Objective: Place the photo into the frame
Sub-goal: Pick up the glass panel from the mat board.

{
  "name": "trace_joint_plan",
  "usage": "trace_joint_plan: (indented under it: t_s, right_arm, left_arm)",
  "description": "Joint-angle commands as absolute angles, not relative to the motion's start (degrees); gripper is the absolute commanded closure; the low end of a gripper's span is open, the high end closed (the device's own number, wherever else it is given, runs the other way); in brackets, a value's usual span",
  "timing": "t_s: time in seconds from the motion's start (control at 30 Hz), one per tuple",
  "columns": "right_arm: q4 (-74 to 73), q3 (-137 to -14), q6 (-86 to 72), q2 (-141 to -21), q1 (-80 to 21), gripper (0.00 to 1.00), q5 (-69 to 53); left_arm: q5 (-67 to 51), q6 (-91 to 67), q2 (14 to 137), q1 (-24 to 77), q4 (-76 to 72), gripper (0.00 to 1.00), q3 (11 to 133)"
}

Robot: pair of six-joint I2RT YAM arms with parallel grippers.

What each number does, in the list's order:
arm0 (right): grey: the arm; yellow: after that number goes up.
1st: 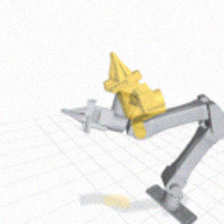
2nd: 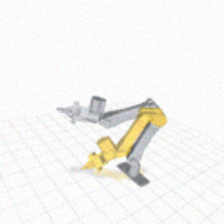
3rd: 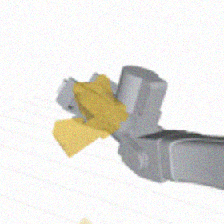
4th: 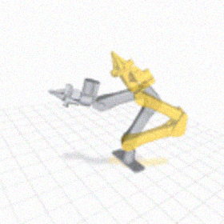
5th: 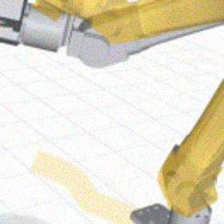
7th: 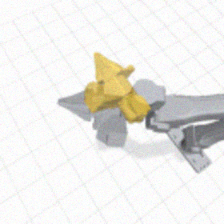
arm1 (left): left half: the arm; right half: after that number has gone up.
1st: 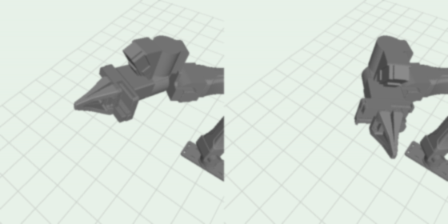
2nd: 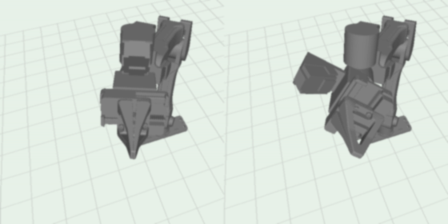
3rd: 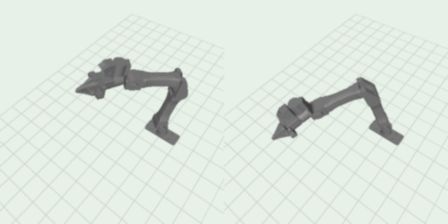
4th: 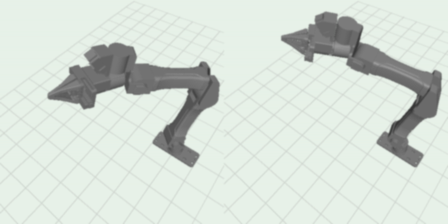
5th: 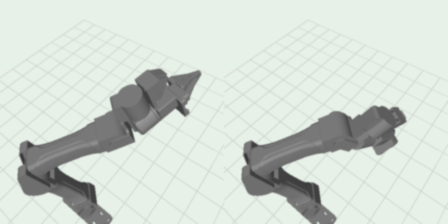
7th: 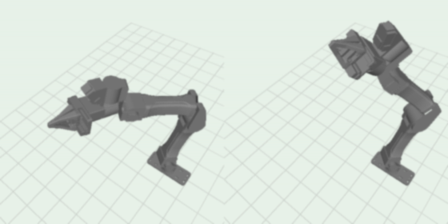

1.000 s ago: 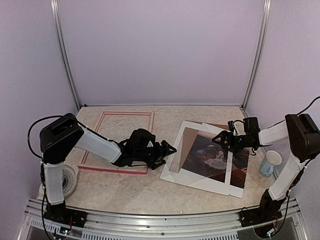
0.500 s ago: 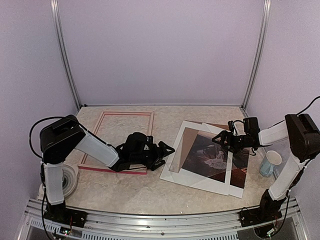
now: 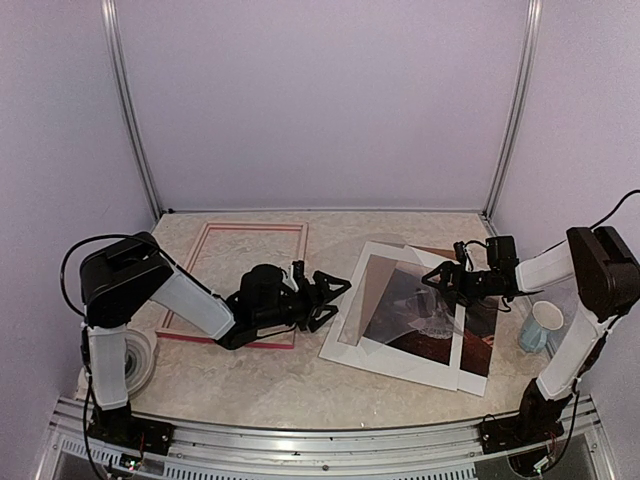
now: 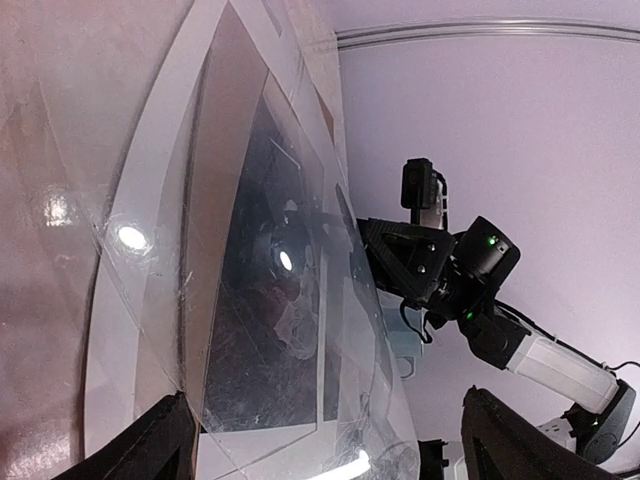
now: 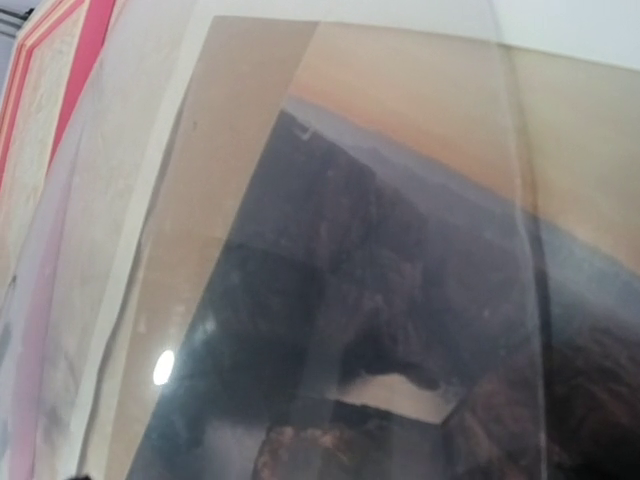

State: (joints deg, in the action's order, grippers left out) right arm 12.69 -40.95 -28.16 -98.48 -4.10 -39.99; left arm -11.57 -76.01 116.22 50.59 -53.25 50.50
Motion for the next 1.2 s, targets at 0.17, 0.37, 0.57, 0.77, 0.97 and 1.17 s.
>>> trace_joint_plan:
  t_s: [0.17,0.37,0.57,0.77,0.97,1.17]
  right_arm:
    - [8.6,-38.2,-29.3,-101.3,-4.7,0.01,-41.2]
    - [8.8,-38.1,-29.2,-101.5,-4.7,0.01,-41.2]
    - [9.3,-37.6,-29.4,-101.7,-4.8,0.01,-41.2]
    - [9.5,-37.1,-29.4,-101.5,-5.0,0.01,-41.1]
    - [9.6,-36.7,-29.2,-101.3,-5.0,0.01,-41.1]
    - [9.6,-36.7,-29.3,-101.4,-5.2,0.01,-40.8]
  left_arm:
    - [-11.8,-78.2,117.8,50.8,-66.4,0.06,48.4]
    - [-11.7,-79.2,117.9,50.5,-69.3,0.06,47.6]
    - [-11.9,-80.4,118.5,50.3,-72.3,0.05,47.0]
    - [-11.7,-81.1,119.1,50.2,-73.9,0.04,46.7]
    - [-10.7,-82.3,119.2,49.8,-76.3,0.03,46.1]
    - [-9.8,-82.5,118.8,49.8,-76.5,0.03,46.3]
